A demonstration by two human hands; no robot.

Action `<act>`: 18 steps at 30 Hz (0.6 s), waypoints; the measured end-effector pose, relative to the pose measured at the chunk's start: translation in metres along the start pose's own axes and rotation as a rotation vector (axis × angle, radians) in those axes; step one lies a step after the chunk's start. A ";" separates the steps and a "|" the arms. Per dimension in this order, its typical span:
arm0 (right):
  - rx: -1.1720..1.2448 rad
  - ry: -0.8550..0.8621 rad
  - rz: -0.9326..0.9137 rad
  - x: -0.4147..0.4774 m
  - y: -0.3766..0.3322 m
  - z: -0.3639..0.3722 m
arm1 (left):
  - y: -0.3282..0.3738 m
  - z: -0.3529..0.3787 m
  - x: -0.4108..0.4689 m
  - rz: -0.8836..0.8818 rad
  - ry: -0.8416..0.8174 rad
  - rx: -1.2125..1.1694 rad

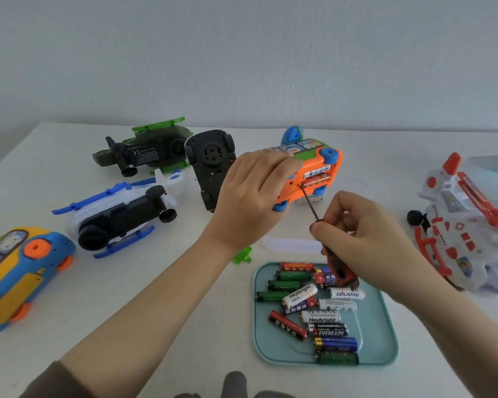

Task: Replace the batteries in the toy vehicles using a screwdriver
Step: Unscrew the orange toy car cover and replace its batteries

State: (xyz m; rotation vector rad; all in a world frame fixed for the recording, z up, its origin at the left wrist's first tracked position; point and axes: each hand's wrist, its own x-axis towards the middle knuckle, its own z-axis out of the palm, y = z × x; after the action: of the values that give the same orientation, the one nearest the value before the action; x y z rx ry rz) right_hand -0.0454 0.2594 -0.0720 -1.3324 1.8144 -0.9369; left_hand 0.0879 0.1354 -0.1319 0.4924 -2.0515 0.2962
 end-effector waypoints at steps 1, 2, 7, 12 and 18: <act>0.022 0.001 0.008 -0.001 -0.001 -0.001 | -0.001 0.000 -0.001 -0.003 0.001 -0.005; 0.048 0.001 0.014 -0.002 -0.001 -0.002 | -0.002 0.000 -0.002 -0.009 0.000 -0.012; 0.076 -0.068 0.000 -0.005 0.003 -0.018 | -0.011 -0.001 -0.009 -0.094 0.007 -0.068; -0.218 0.152 -0.162 0.002 0.031 -0.031 | -0.019 -0.004 -0.014 -0.163 -0.015 -0.143; -0.253 0.267 -0.219 0.003 0.040 -0.034 | -0.025 -0.006 -0.017 -0.200 -0.028 -0.141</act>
State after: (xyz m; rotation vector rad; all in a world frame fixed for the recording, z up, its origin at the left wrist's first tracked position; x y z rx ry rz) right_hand -0.0934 0.2701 -0.0898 -1.6541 2.0733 -1.0689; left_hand 0.1113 0.1192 -0.1436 0.6117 -2.0144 0.0246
